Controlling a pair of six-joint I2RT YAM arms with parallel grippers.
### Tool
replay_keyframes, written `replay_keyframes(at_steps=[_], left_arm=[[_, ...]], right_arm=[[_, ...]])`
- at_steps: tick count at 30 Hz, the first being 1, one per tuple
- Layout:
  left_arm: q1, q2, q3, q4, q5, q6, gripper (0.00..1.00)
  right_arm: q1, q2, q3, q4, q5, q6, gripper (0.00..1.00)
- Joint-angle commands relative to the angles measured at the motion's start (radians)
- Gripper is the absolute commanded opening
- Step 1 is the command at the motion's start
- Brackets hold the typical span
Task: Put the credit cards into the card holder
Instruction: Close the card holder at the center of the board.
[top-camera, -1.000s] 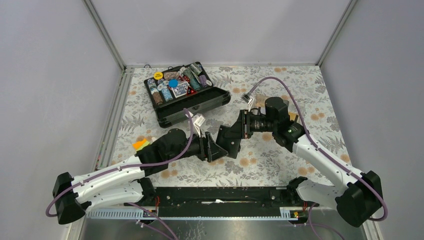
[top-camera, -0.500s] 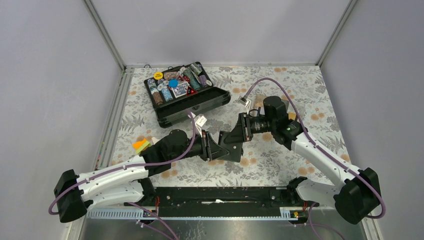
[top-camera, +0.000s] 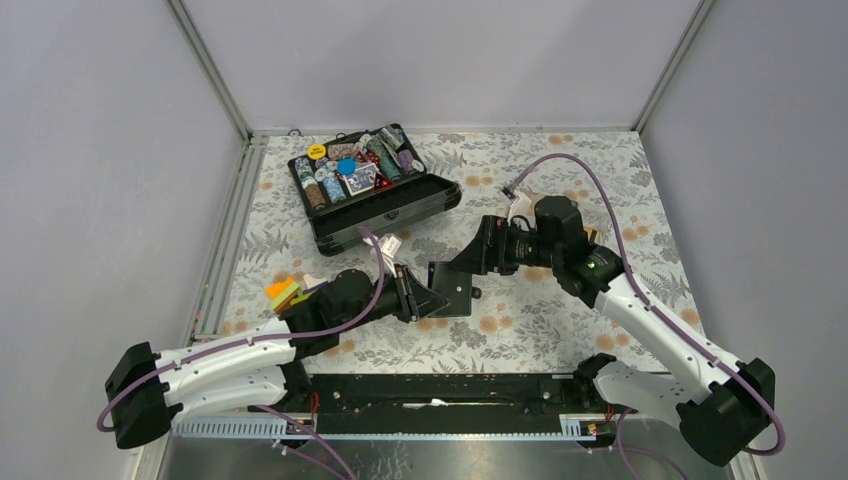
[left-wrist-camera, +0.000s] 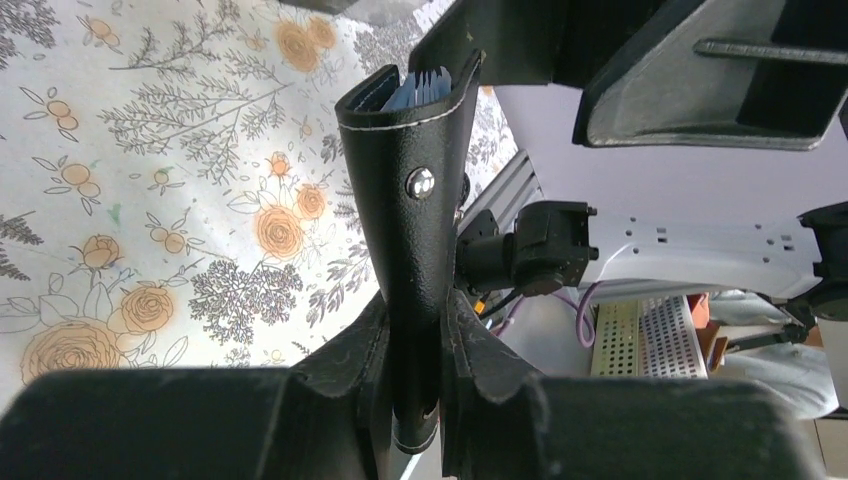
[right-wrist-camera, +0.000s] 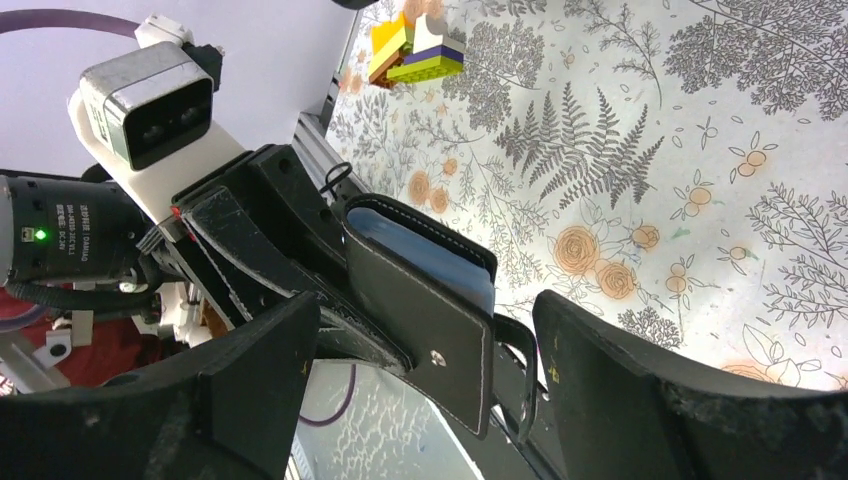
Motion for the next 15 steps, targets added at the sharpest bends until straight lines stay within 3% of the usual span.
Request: replay_keyframes(at_steps=[1,9,15], left_arm=[[0.001,-0.028,0.012,0.089,-0.066,-0.025,0.00],[0.002,-0.015,0.010,0.103,-0.066,-0.031,0.03],[0.002,0.003,0.013,0.107,-0.065,-0.034,0.16]], right_arm=[[0.045,-0.023,0.015,0.004,0.145,0.063,0.85],[0.159,0.052,0.047,0.007,0.248,0.081,0.86],[0.226,0.092,0.066,0.065,0.308,0.124,0.79]])
